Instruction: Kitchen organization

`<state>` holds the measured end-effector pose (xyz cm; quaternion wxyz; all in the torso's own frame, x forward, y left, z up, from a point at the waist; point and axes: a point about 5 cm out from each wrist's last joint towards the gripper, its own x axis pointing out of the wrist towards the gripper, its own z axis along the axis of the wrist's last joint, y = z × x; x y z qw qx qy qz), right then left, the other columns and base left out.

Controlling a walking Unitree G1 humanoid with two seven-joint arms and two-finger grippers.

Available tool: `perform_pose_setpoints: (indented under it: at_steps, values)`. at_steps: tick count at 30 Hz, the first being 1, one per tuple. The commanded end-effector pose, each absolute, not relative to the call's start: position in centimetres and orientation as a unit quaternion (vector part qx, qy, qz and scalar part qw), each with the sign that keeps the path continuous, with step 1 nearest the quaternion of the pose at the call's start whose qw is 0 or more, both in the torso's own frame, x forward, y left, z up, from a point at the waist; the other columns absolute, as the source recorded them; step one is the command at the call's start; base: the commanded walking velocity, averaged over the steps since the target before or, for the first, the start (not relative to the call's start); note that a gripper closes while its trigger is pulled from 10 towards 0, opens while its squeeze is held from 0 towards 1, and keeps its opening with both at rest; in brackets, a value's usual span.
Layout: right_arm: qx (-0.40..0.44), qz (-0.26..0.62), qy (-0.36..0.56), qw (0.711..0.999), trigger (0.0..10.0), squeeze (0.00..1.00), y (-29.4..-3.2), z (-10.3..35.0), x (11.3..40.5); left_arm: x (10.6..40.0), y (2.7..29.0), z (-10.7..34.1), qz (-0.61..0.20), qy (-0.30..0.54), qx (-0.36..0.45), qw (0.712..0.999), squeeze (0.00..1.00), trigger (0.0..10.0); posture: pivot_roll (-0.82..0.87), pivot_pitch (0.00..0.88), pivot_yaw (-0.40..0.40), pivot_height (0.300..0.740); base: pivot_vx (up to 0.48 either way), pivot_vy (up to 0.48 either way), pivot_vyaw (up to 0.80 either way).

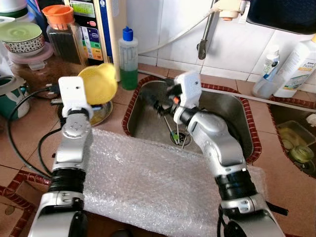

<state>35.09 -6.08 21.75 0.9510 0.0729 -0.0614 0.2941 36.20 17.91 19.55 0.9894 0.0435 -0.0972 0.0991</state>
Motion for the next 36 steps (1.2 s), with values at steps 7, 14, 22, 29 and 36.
perform_pose_setpoints:
  at_steps: [7, 14, 22, 29, 36]
  values:
    - [0.132, 0.259, -0.054, 0.955, 10.0, 0.0, -6.6, 22.9, 36.4, 35.5, 13.3, 21.2, -0.005, -0.168, 0.062, 0.984, 0.0, 0.0, 0.1, 0.031, -0.024, 0.74, 0.0, 0.0, 0.0]
    - [0.135, 0.26, -0.034, 0.956, 10.0, 0.0, -5.8, 22.7, 36.7, 34.5, 10.1, 21.0, -0.068, -0.192, 0.091, 0.975, 0.0, 0.0, 0.1, 0.026, -0.023, 0.74, 0.0, 0.0, 0.0]
    - [0.13, 0.236, -0.002, 0.963, 0.0, 0.0, -5.7, 21.9, 37.1, 34.2, 10.2, 21.9, -0.07, -0.22, 0.106, 0.967, 0.0, 0.0, 0.1, 0.023, -0.028, 0.74, 0.0, 0.0, 0.0]
    - [0.152, 0.214, 0.015, 0.965, 0.0, 0.0, -6.3, 21.7, 37.6, 34.4, 10.8, 22.4, -0.064, -0.228, 0.108, 0.965, 0.0, 0.0, 0.11, 0.021, -0.026, 0.74, 0.0, 0.0, 0.0]
    - [0.172, 0.187, 0.031, 0.967, 0.0, 0.0, -6.9, 21.3, 37.9, 34.3, 10.6, 22.3, -0.066, -0.231, 0.113, 0.964, 0.0, 0.0, 0.1, 0.024, -0.024, 0.74, 0.0, 0.0, 0.0]
